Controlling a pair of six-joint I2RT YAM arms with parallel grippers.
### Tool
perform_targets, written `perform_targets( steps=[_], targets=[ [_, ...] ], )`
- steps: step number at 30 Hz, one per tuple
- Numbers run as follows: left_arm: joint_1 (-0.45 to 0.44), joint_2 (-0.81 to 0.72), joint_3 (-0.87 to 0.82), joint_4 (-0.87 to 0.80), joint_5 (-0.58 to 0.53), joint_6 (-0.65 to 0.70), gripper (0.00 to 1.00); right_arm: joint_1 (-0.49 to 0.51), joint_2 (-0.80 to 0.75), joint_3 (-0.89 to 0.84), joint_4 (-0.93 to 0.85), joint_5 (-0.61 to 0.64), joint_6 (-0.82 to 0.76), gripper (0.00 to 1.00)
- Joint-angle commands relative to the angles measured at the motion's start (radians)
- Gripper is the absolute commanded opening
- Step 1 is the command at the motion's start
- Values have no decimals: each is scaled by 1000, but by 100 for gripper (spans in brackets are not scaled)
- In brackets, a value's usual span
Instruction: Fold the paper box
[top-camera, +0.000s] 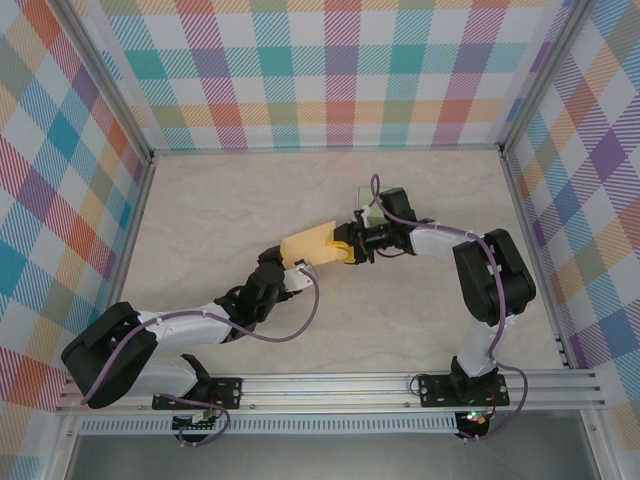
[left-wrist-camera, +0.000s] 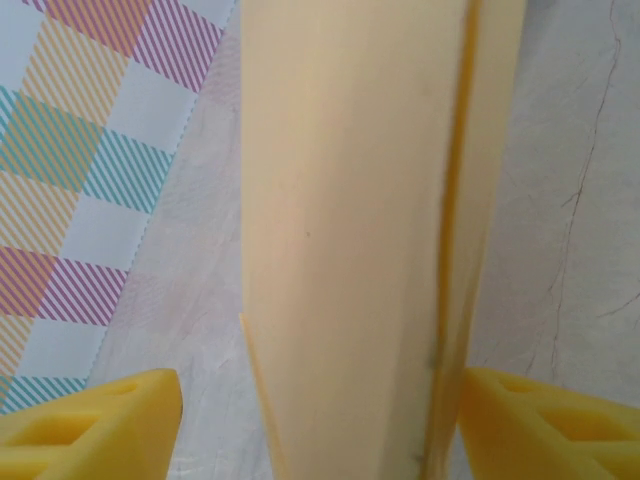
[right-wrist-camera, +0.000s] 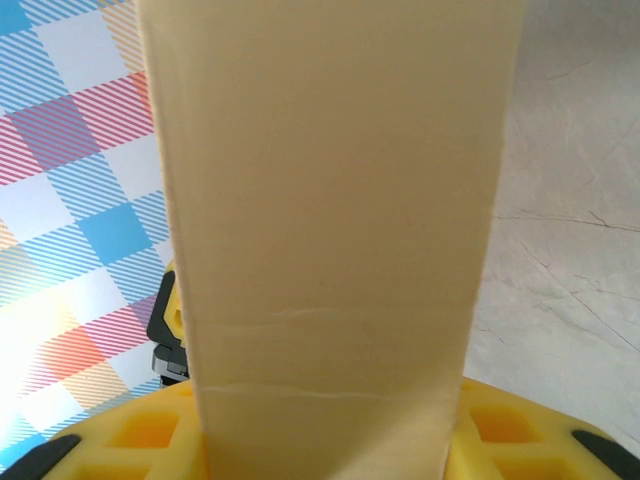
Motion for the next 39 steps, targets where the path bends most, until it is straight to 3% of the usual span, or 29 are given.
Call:
perform_targets(
  steps=[1, 11, 26, 31, 39],
  targets=[
    [-8, 22, 20, 51, -20, 11, 68, -1, -19, -12, 15, -37, 16, 42],
    [-10, 30, 78, -41, -20, -12, 52, -1, -19, -6, -11, -46, 0, 46],
    [-8, -171, 248, -665, 221, -171, 32, -22, -56, -37, -52, -4, -45, 64],
    [-8, -149, 336, -857, 295, -220, 25, -45, -85, -54, -76, 19, -72, 79],
    [23, -40, 464, -1044, 426, -261, 25, -112, -153, -72, -171, 81, -155, 88]
  ],
)
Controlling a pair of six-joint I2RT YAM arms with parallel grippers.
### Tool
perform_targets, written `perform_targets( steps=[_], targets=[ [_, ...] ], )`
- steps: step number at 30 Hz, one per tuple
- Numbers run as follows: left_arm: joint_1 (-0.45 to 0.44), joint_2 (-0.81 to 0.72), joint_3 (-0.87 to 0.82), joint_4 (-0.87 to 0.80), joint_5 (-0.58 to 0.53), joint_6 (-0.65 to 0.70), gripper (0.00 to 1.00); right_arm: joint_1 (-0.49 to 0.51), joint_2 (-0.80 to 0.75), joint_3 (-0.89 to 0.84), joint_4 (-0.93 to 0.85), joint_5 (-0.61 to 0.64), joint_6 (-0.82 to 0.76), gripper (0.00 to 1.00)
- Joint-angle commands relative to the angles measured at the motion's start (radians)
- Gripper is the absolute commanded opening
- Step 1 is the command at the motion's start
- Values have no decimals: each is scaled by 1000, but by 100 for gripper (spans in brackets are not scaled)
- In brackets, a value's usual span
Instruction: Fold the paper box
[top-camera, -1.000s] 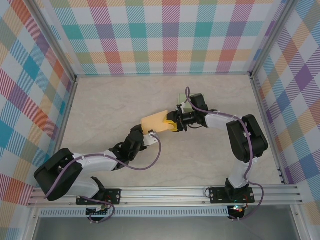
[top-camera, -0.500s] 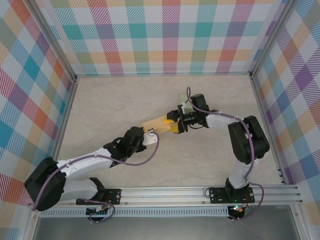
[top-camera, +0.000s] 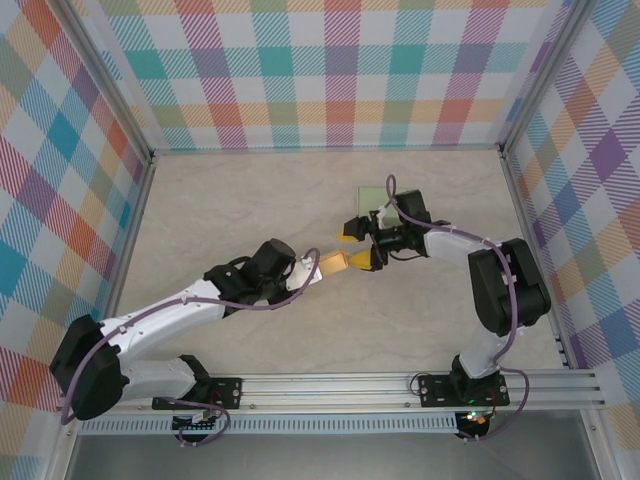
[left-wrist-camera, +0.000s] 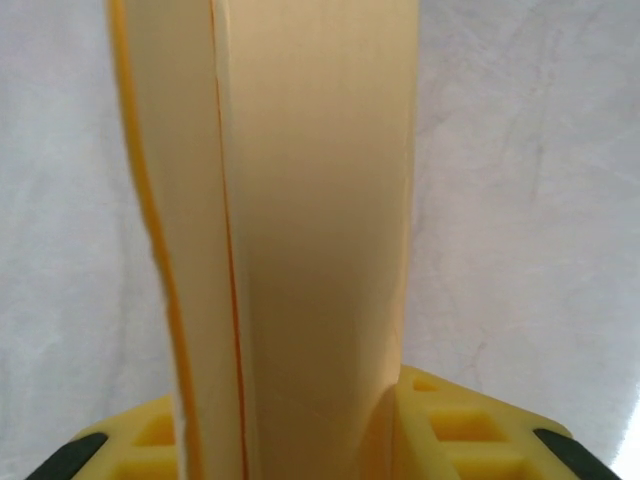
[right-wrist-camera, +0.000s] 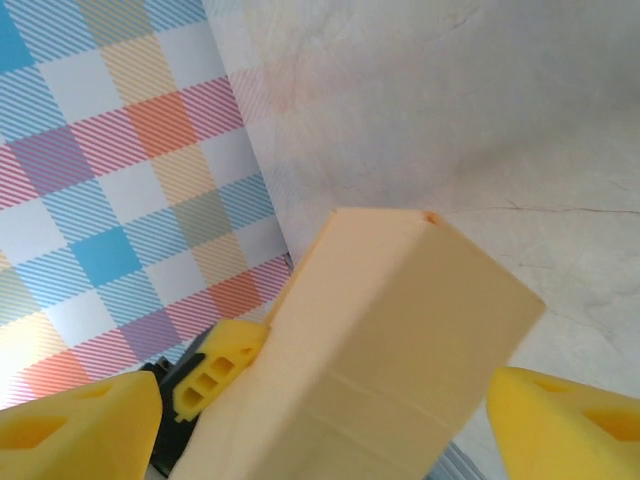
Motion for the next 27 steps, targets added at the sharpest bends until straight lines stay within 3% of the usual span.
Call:
perform_targets(
  steps=[1, 9, 13, 17, 23, 27],
  targets=[
    [25, 45, 63, -141, 107, -38, 25, -37, -60, -7, -84, 45, -81, 88],
    [97, 194, 185, -254, 273, 0, 26, -70, -207, -4, -261, 260, -313, 82],
    [149, 290, 271, -308, 333, 45, 28, -70, -283, -26, -238, 238, -425, 75],
    [183, 362, 332, -332, 353, 80, 43, -69, -332, -47, -237, 225, -535, 73],
    [203, 434, 402, -334, 355, 122, 68, -62, -357, -52, -260, 326, -626, 69],
    [203, 446, 447, -343, 336, 138, 69, -40, -355, -46, -260, 363, -664, 69]
  ],
)
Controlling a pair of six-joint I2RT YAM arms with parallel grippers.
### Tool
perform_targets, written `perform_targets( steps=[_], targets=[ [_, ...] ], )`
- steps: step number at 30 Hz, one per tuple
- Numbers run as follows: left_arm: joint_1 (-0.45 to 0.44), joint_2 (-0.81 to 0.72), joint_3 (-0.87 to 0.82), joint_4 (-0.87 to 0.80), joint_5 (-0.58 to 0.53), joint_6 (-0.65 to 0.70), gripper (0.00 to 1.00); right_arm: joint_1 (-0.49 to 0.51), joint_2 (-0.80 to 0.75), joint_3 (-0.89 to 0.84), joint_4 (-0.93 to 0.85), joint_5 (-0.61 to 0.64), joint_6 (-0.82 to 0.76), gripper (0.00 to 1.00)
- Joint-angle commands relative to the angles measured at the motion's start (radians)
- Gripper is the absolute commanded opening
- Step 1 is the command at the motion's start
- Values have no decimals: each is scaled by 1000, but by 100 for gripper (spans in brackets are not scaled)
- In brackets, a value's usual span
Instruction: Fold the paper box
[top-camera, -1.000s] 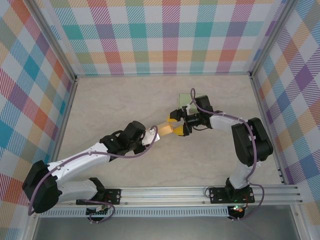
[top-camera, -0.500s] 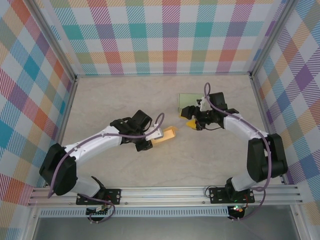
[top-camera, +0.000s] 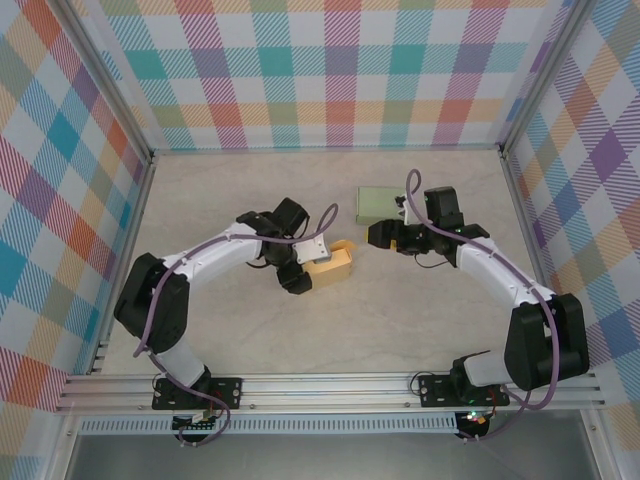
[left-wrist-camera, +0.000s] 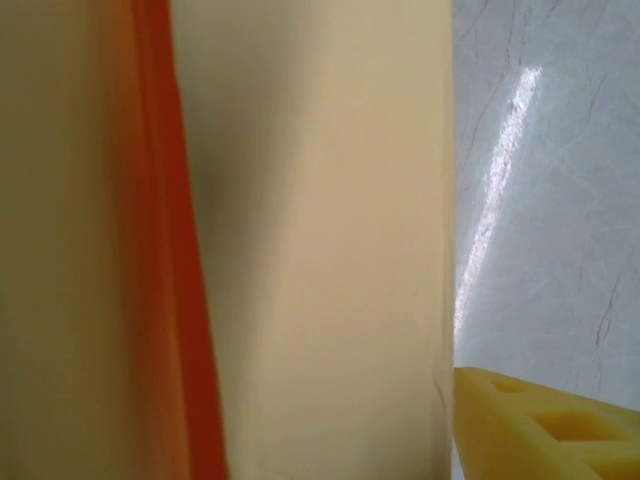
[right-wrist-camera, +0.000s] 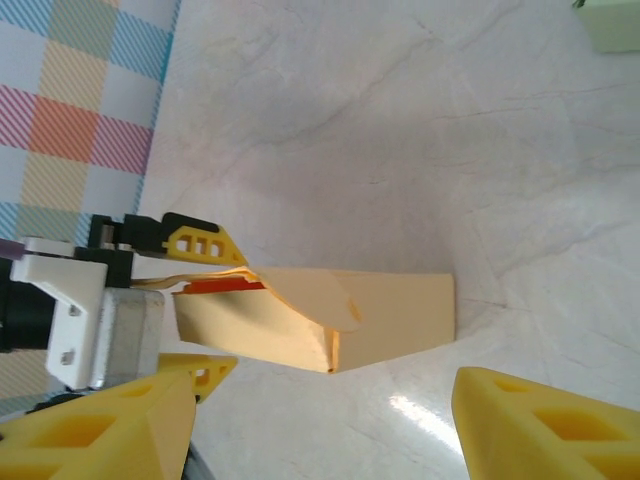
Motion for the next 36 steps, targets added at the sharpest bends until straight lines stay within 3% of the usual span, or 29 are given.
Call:
perform_targets(
  steps=[1, 4, 5, 7, 12, 16, 21, 26, 36],
  targets=[
    [7, -11, 56, -38, 4, 39, 70, 23, -17, 2, -25, 52, -92, 69],
    [7, -38, 65, -33, 2, 43, 70, 40, -20, 14, -37, 70, -139, 69],
    [7, -50, 64, -34, 5, 43, 80, 45, -24, 15, -36, 72, -158, 69],
    [7, -84, 59, -33, 16, 35, 87, 60, -30, 16, -29, 64, -199, 70],
    [-1, -229, -31, 29, 29, -14, 89, 87, -9, 31, -31, 66, -270, 75],
    [-31, -385, -210, 259, -70, -62, 100, 97, 30, 53, -32, 48, -311, 78],
    [-64, -502, -434, 569, -205, -139, 100, 120, 88, 100, -38, 40, -371, 78],
    [-72, -516, -529, 733, -264, -166, 100, 140, 142, 143, -47, 90, -402, 76],
    [-76, -387, -500, 763, -246, -159, 100, 190, 209, 208, -94, 136, -441, 69]
  ],
)
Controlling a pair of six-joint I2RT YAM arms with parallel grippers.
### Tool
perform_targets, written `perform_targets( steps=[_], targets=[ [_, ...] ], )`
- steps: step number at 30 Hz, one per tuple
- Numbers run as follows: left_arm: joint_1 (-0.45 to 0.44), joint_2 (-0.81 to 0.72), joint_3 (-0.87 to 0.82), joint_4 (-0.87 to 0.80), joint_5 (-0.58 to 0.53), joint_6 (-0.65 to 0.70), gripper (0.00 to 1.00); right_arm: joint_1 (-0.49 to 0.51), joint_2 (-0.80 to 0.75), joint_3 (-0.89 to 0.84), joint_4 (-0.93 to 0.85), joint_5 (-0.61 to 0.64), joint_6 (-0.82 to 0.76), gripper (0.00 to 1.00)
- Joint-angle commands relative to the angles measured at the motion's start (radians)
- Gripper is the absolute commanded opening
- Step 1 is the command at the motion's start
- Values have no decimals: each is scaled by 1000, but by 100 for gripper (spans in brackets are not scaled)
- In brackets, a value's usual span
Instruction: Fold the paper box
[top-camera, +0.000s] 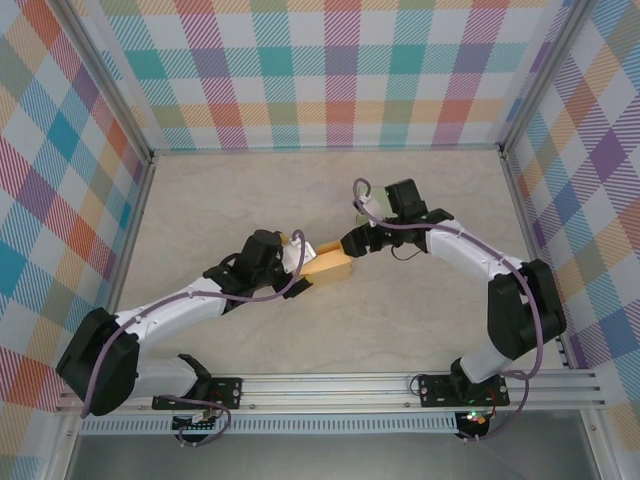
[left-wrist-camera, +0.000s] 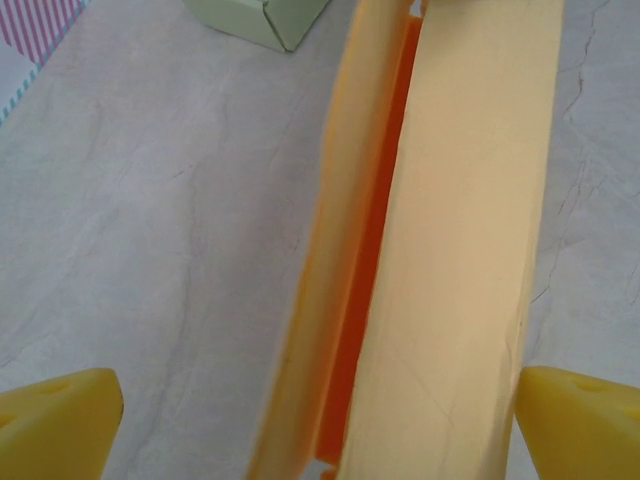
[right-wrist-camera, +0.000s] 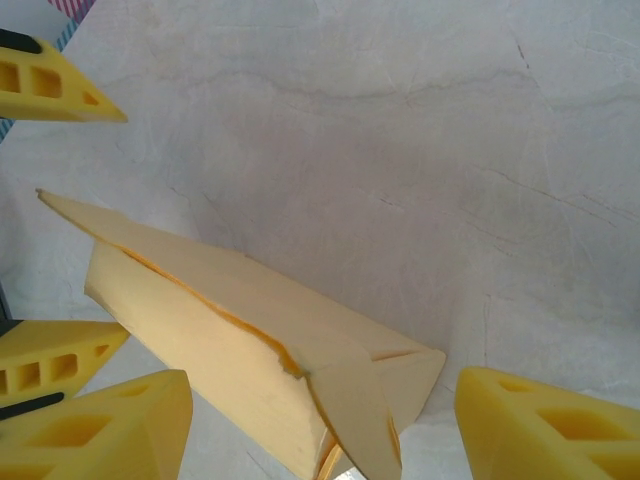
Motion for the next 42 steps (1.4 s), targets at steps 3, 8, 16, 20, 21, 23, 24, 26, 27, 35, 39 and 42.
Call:
perform_targets(
  steps=[3, 8, 16, 20, 21, 23, 24, 26, 27, 35, 39, 42],
  targets=[
    [-16, 34, 34, 36, 11, -10, 98, 23, 11, 34, -52, 35, -35, 64],
    [-21, 63, 52, 22, 3, -17, 92, 43, -9, 27, -68, 87, 0, 52],
    [-36, 108, 76, 5, -26, -33, 72, 91, -8, 45, -96, 170, 66, 39],
    [-47, 127, 85, 7, -39, -36, 70, 115, -7, 60, -117, 215, 108, 40],
    [-49, 132, 89, 8, -39, -37, 70, 118, -8, 65, -124, 225, 122, 40],
    [-52, 144, 96, 5, -40, -36, 70, 124, -9, 71, -133, 248, 149, 38],
    [-53, 150, 100, 0, -41, -36, 69, 127, -8, 75, -142, 259, 161, 37],
    [-55, 160, 105, -5, -43, -35, 70, 131, -6, 81, -152, 280, 179, 30],
    [-57, 163, 105, -9, -47, -34, 70, 136, -4, 83, -156, 290, 187, 29],
    [-61, 164, 110, -26, -75, -31, 69, 154, 1, 115, -198, 341, 230, 34],
    [-59, 183, 147, -77, -76, -35, 68, 157, 2, 125, -215, 362, 238, 34],
    [-59, 206, 183, -112, -68, -40, 57, 158, -8, 122, -213, 358, 240, 34]
  ],
)
